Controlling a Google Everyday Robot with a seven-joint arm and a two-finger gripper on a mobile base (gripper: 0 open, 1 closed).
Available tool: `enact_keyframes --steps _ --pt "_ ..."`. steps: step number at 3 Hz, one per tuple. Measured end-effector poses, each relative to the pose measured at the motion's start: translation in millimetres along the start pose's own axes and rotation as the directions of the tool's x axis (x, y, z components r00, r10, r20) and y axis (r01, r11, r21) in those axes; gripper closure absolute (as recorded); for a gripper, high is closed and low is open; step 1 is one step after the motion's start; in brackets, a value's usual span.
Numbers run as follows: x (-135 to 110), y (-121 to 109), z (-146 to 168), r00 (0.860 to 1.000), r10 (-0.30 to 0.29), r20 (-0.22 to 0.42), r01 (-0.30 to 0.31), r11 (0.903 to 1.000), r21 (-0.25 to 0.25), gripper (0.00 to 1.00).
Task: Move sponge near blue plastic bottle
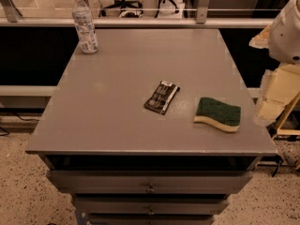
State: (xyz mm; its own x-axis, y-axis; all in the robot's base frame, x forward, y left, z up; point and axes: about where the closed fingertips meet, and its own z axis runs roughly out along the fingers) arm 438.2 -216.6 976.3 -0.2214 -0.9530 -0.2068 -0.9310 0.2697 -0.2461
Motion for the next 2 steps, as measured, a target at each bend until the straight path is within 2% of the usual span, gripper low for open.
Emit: enact_keyframes --steps 1,2 --pt "0 0 0 1.000 0.000 0.000 0.000 1.0000 0.000 0.00" --pt "15 2 35 0.998 0.055 0.003 -0.054 0.9962 -0.069 0.00"
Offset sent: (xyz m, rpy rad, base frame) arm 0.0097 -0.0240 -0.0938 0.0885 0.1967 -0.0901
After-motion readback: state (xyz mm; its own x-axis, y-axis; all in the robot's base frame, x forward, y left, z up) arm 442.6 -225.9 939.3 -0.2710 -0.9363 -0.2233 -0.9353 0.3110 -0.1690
